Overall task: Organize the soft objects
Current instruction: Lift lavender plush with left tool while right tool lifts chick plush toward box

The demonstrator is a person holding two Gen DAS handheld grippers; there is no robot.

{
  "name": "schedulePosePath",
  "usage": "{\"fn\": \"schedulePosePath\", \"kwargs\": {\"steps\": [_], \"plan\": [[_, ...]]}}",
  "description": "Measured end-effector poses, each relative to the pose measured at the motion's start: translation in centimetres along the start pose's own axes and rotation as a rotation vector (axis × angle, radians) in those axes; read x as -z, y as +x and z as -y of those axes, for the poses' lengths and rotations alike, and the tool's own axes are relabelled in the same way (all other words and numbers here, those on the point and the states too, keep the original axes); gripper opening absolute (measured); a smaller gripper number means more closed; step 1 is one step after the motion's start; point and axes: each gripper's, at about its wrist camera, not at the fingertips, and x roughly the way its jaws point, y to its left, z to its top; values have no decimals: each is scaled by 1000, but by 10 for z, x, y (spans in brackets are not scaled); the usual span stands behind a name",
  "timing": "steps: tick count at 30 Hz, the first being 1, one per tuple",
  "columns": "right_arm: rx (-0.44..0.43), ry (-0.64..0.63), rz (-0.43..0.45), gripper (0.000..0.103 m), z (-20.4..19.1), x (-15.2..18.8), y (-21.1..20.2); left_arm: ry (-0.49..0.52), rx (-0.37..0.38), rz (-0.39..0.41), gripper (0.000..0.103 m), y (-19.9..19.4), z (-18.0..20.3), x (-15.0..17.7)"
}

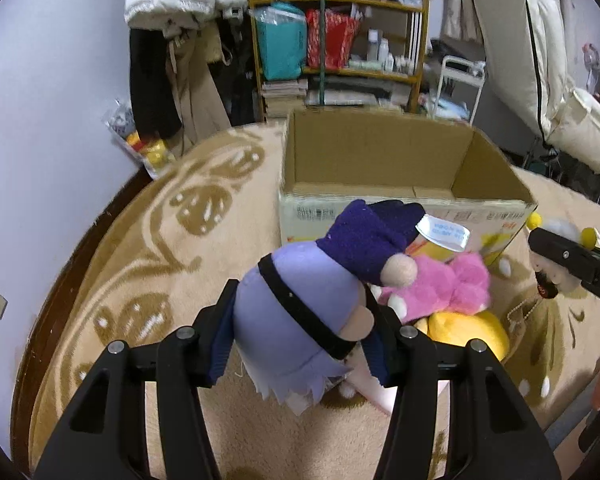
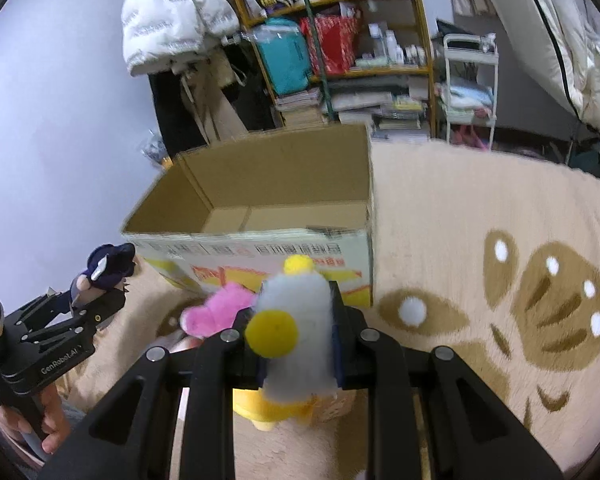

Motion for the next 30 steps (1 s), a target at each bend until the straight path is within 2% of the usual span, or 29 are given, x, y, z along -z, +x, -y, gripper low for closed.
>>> {"fn": "schedulePosePath", "kwargs": {"steps": [4,9,15,19,30], "plan": [[-34,-22,107,25,-8,-7,-16,-14,0,66,54,-14,-1,-5],[-55,-36,189,25,-16,-17,-28,-25,0,120,54,-25,-3,-12],[-78,-41,243,25,-21,-31,-38,-31,-21,151,54,-30,-4,-20],[-88,-75,285,25,-28,-43,-43,-15,-66,179,54,-33,0,-22],[-94,-169,345,25,-45,-78,-37,39,-50,244,54,-26,17,-56]]}}
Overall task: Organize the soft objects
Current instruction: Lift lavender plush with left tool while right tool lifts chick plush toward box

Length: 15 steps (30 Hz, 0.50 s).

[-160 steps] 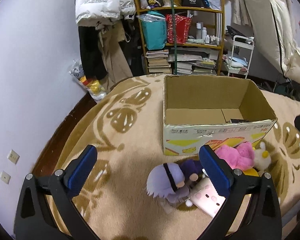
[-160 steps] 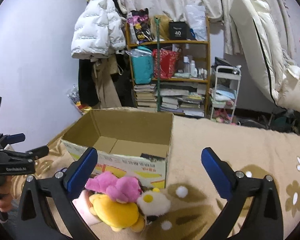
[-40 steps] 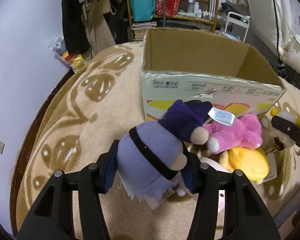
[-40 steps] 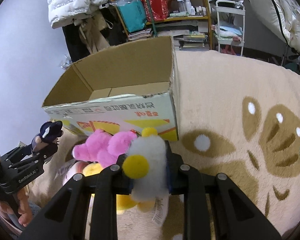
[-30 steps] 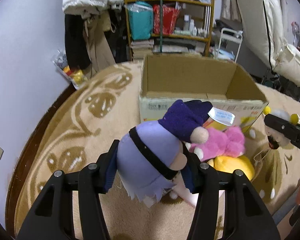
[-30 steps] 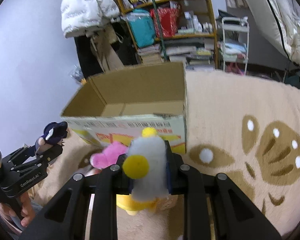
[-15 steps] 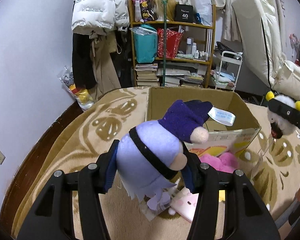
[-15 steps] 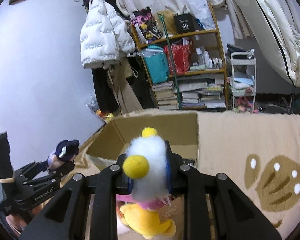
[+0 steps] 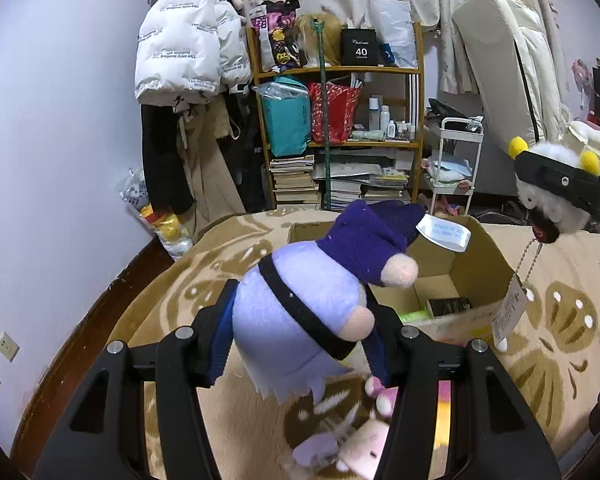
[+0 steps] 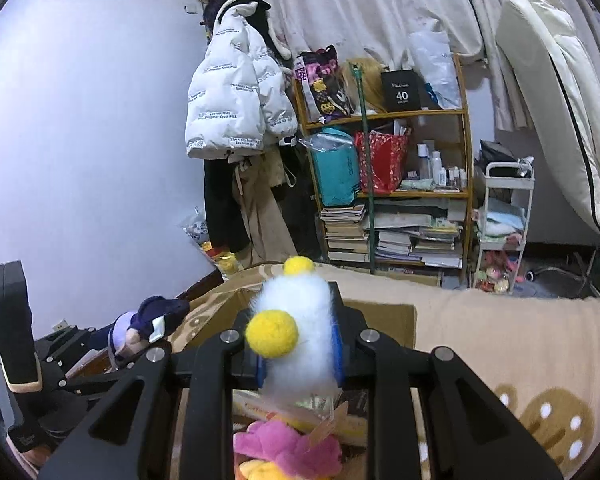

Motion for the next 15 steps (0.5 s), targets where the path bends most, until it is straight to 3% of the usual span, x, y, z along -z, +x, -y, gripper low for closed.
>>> {"fn": "schedulePosePath", "kwargs": {"steps": [8,15], "plan": [[11,0,-2,25,15,-3,24,48,-5,-6,54,29,13,-11],[22,83,-95,25,43,23,57,63,-13,-51,55,49,13,-5]]}}
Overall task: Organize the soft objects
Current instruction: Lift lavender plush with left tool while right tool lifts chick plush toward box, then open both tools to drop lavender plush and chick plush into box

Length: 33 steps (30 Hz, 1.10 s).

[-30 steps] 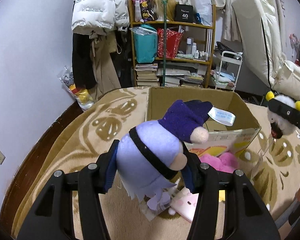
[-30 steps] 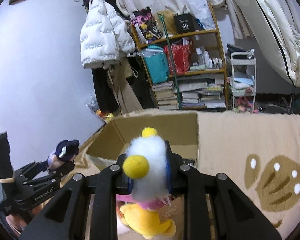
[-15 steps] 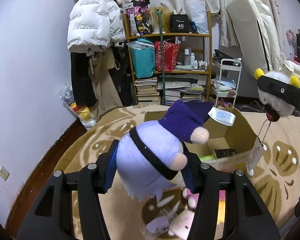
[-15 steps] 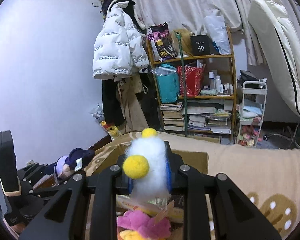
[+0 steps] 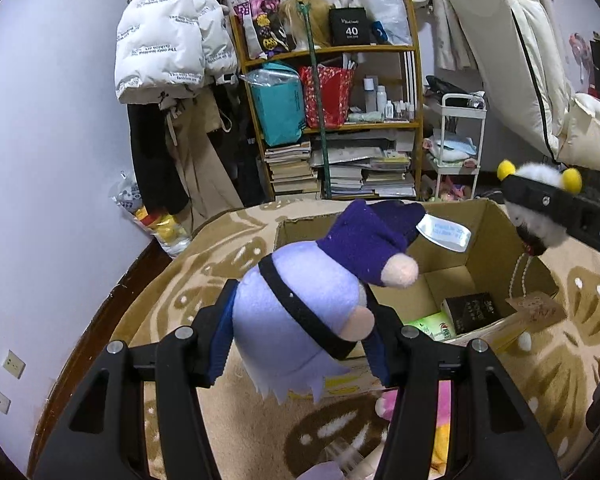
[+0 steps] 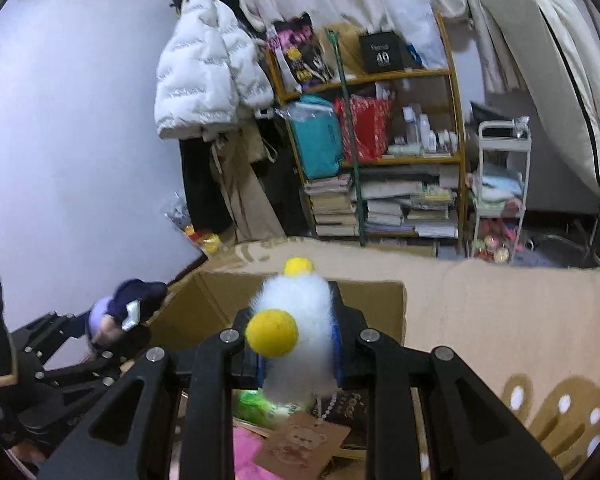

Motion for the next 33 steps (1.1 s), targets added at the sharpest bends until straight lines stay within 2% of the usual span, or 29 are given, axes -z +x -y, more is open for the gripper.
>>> {"fn": "schedulePosePath", "kwargs": {"steps": [6,11,18,24,33], "plan": [[9,-9,15,25,6,-7,2,2,-3,-45,55,17,2,0],[10,-2,-29,25,8,1,12,11,-10,-52,57,20,4,1],[6,-5,-76,25,7,10,15,8,-6,-55,59,20,5,0],[2,7,-95,26,9,15,13,5,1,-62,67,22,6,-1],[1,10,-102,26,9,17,8,-7,29,-39,68,15,6,-1]]}}
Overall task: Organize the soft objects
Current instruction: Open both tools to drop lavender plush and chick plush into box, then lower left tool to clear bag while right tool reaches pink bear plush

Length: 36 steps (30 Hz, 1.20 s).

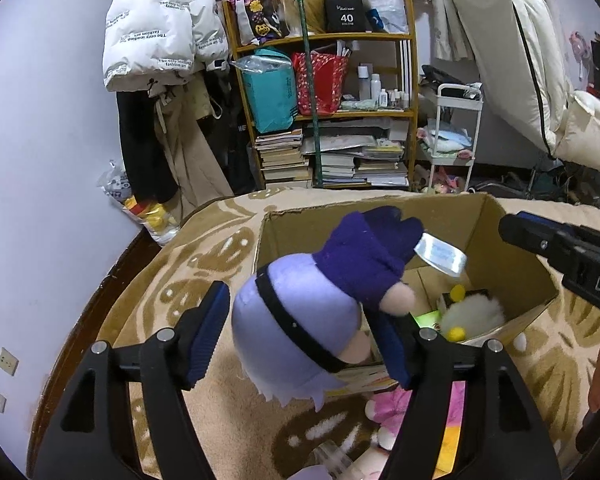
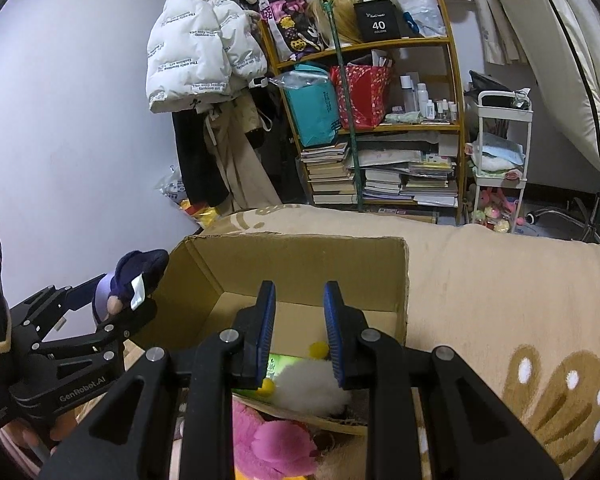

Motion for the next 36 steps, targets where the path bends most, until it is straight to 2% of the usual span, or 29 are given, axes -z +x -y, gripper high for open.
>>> {"fn": "schedulePosePath", "kwargs": {"steps": [4,9,13,17,22,23,24,26,29,32,34,36], "plan": [[-1,7,-1,26,1,1,-1,6,47,10,67,-5,2,-1],[4,26,-3,26,4,5,-8,-2,72,13,65,-5,7,-3],[9,39,-4,26,6,6,-12,-7,60,27,65,-8,7,-6],[9,50,-10,26,7,6,-13,-22,50,31,76,-10,2,-11],[9,42,-20,27,7,7,-14,-51,28,5,76,-7,-6,-9],[10,39,-23,32,6,8,-15,-55,25,4,76,-8,-8,-9],[11,35,-24,43,5,9,-15,-58,21,4,76,-9,-10,-8],[9,30,-22,53,2,12,-19,-59,16,3,80,-12,-12,-7],[6,23,-20,56,-2,15,-27,-66,10,8,86,-20,-18,-5],[11,21,-7,67,-6,17,-36,-83,24,0,87,-29,-24,-1],[15,22,2,71,-8,18,-43,-83,16,-4,87,-35,-26,1],[16,23,7,83,-10,19,-49,-81,8,-11,89,-42,-28,5]]}}
